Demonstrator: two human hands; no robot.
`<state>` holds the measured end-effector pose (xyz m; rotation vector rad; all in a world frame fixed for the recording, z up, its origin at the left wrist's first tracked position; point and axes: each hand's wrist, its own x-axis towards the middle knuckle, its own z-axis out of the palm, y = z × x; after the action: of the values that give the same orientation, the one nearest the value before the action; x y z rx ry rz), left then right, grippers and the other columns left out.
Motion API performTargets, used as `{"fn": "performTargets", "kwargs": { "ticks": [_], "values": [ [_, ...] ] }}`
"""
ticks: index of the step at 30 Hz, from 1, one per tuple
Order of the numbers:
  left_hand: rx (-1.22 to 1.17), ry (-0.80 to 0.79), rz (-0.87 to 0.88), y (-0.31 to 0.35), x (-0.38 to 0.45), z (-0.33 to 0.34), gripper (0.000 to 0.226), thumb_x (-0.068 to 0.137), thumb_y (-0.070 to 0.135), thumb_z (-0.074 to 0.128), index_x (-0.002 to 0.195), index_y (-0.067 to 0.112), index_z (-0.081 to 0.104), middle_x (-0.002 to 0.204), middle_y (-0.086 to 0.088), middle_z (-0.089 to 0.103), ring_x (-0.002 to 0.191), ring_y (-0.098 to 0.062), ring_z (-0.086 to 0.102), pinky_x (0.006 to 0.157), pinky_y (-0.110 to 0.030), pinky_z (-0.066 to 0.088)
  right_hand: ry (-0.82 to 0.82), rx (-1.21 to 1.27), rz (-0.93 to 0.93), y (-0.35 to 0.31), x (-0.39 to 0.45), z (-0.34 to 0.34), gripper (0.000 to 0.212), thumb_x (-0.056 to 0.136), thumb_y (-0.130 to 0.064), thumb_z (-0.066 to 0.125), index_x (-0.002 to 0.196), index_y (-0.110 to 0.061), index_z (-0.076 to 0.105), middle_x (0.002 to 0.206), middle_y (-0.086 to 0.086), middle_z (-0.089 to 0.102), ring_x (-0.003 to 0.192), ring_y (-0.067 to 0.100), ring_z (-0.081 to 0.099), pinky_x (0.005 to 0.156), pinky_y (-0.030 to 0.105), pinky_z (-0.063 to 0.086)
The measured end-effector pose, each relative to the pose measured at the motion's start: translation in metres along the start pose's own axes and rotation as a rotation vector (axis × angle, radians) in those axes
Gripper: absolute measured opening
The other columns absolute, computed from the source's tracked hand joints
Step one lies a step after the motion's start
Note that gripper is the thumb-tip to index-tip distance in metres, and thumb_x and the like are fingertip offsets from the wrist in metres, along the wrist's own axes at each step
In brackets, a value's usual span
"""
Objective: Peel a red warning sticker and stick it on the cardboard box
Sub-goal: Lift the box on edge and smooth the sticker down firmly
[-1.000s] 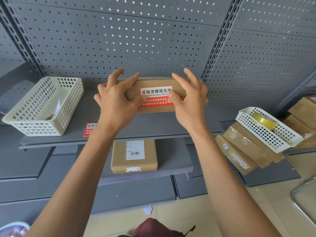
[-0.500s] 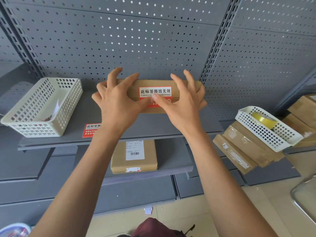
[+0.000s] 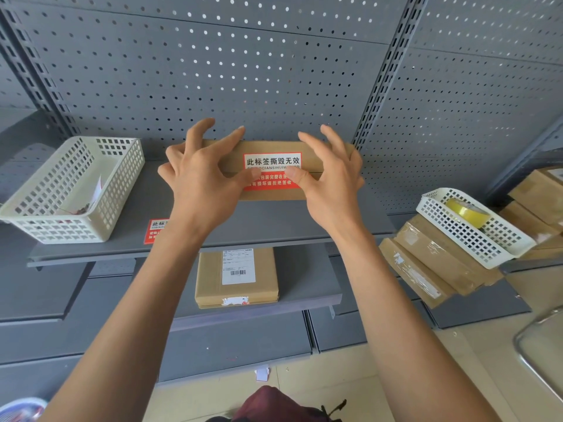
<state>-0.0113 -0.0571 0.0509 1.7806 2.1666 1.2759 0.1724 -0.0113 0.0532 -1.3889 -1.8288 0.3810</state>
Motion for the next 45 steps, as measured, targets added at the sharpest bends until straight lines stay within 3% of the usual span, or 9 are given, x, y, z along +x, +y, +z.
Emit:
{"fn": "performTargets", "kwargs": {
  "ticks": [3,8,10,12,15,25,31,36,45],
  "values": [
    [0.026,-0.024,0.027,0.000,0.001,-0.004,0.058,0.088,0.039,0.071,0.141,0.052,0.050,0.163,0.011,0.025,0.133,-0.037,0.031,0.100,-0.037,0.017,-0.040,0.016,0.001,0.004,0.003,-0.004,0.055,0.092,-0.029,0.070,0.143,-0.040,0.052,0.164,-0.013,0.027,0.151,0.029,0.014,0.115,0.058,0.017],
    [0.035,-0.061,0.058,-0.005,0.004,-0.011,0.059,0.086,0.048,0.067,0.142,0.055,0.048,0.166,0.009,0.018,0.133,-0.038,0.031,0.102,-0.040,0.018,-0.091,0.000,-0.058,0.008,0.005,-0.010,0.056,0.099,-0.018,0.060,0.148,-0.039,0.045,0.167,-0.011,0.021,0.153,0.031,0.011,0.118,0.063,0.020],
    [0.035,-0.067,0.048,-0.004,0.004,-0.013,0.070,0.075,0.061,0.066,0.142,0.055,0.047,0.168,0.010,0.014,0.132,-0.035,0.031,0.099,-0.036,0.016,-0.121,-0.012,-0.054,0.005,0.004,-0.010,0.058,0.096,-0.034,0.062,0.150,-0.040,0.042,0.169,-0.011,0.015,0.154,0.032,0.007,0.120,0.061,0.016],
    [0.047,-0.068,0.033,0.000,0.002,-0.012,0.084,0.064,0.074,0.067,0.143,0.054,0.046,0.169,0.009,0.009,0.133,-0.034,0.030,0.099,-0.035,0.016,-0.140,-0.066,-0.038,0.001,0.003,-0.008,0.074,0.086,-0.055,0.068,0.152,-0.042,0.037,0.170,-0.011,0.009,0.154,0.032,0.003,0.118,0.058,0.012],
    [0.107,-0.057,0.034,0.002,0.000,-0.010,0.094,0.058,0.076,0.075,0.145,0.054,0.044,0.170,0.005,0.008,0.134,-0.037,0.031,0.101,-0.039,0.019,-0.116,-0.181,-0.050,-0.002,0.003,-0.003,0.093,0.074,-0.068,0.072,0.154,-0.043,0.031,0.170,-0.010,0.004,0.153,0.036,0.004,0.115,0.056,0.016],
    [0.129,-0.092,0.078,-0.007,0.008,-0.011,0.088,0.072,0.049,0.084,0.147,0.056,0.038,0.170,0.005,0.003,0.134,-0.036,0.028,0.098,-0.035,0.014,-0.139,-0.135,-0.058,0.006,0.008,-0.003,0.081,0.087,-0.030,0.076,0.154,-0.043,0.032,0.170,-0.012,0.007,0.153,0.038,0.005,0.116,0.059,0.014],
    [0.125,-0.110,0.115,-0.010,0.012,-0.009,0.090,0.075,0.030,0.085,0.147,0.055,0.038,0.170,0.002,0.004,0.133,-0.039,0.028,0.107,-0.045,0.021,-0.111,-0.139,-0.096,0.012,0.013,-0.005,0.077,0.091,-0.017,0.072,0.153,-0.041,0.034,0.169,-0.012,0.011,0.153,0.035,0.008,0.118,0.056,0.017],
    [0.110,-0.105,0.118,-0.014,0.013,-0.003,0.089,0.076,0.029,0.085,0.148,0.055,0.037,0.170,0.003,0.006,0.131,-0.038,0.029,0.104,-0.039,0.018,-0.113,-0.152,-0.104,0.017,0.016,-0.002,0.077,0.091,-0.014,0.071,0.153,-0.040,0.034,0.169,-0.011,0.011,0.152,0.035,0.009,0.116,0.055,0.018],
    [0.070,-0.080,0.088,-0.028,0.007,0.015,0.087,0.074,0.028,0.086,0.146,0.052,0.044,0.168,0.005,0.013,0.133,-0.037,0.029,0.108,-0.046,0.024,-0.129,-0.165,-0.126,0.032,0.014,0.010,0.077,0.092,-0.001,0.065,0.154,-0.036,0.035,0.169,-0.009,0.013,0.152,0.036,0.011,0.117,0.054,0.020]
  ]
}}
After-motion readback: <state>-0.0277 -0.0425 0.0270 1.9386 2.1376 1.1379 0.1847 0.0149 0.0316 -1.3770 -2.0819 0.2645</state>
